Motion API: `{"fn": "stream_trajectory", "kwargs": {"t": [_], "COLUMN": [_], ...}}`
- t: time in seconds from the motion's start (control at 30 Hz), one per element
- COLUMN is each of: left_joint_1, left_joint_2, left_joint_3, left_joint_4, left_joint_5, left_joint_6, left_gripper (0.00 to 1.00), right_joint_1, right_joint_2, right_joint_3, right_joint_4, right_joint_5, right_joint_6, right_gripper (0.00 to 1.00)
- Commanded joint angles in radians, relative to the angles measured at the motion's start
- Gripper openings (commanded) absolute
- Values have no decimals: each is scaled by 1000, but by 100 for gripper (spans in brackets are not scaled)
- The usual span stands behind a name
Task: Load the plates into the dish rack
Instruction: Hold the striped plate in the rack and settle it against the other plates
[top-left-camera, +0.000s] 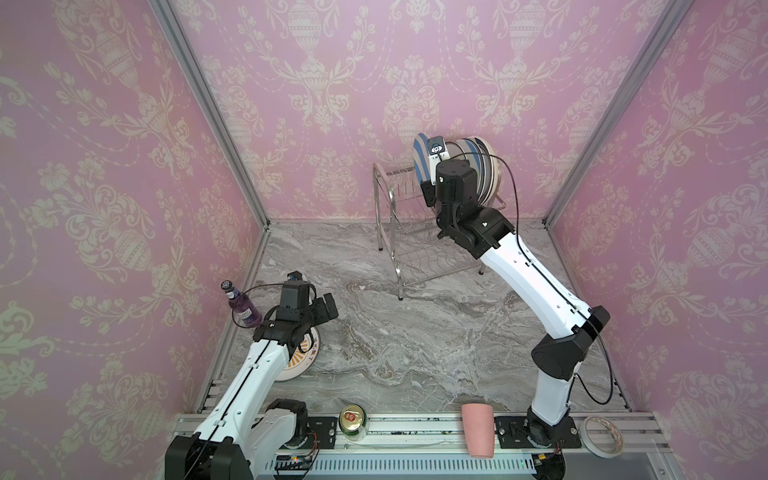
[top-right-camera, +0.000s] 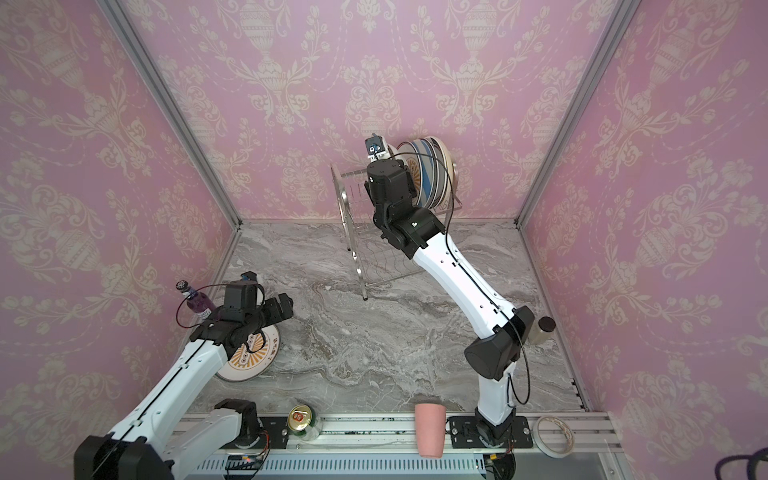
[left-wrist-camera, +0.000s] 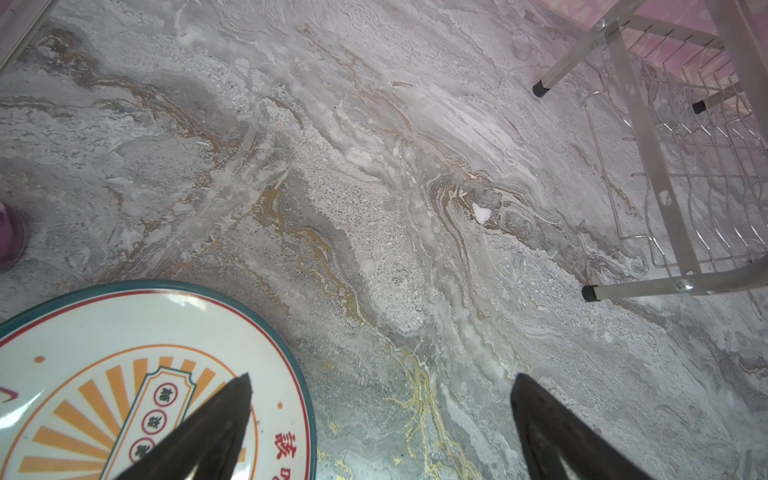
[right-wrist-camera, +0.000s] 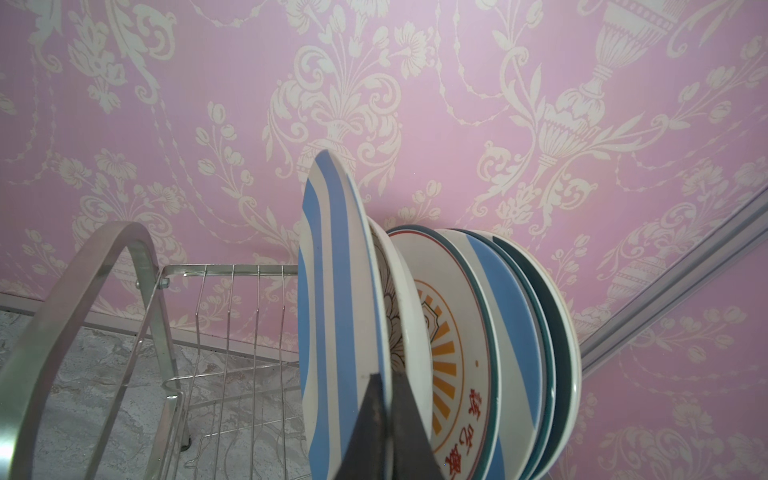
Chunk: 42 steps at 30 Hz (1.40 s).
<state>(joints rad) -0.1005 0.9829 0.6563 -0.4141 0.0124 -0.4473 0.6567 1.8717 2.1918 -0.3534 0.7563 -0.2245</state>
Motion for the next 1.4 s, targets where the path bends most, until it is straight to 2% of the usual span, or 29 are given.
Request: {"fn": "stream_trajectory", "kwargs": {"t": [0.0,0.23,0.93,1.1,1.27,1.37], "left_joint_1": [17,39,58,63,64,64], "left_joint_2": [-13,-19,-19,-16,-20,-21], "left_joint_3": [-14,-31,-50,-56,-58,-60], "left_joint_4": [-28,-22,-25,-30,-33,-31], "left_joint_5": [-5,18,14,10,7,9], "left_joint_6": [-26,-36,-36,-41,-44,-46], "left_gripper": [99,99,99,99,99,99], "right_joint_1": [-14,-35,-40,-39,-39,-39], "right_joint_2": [16,24,34,20,-10,-22], "right_joint_3": [37,13,-55,-55,-80,-99], "right_joint_4": [29,21,32,24,27,28], "right_joint_5": [-30,-65,-59,-63,-69,-68], "right_joint_6": [49,82,105,104,104,103], "right_gripper": [0,0,0,7,8,17]}}
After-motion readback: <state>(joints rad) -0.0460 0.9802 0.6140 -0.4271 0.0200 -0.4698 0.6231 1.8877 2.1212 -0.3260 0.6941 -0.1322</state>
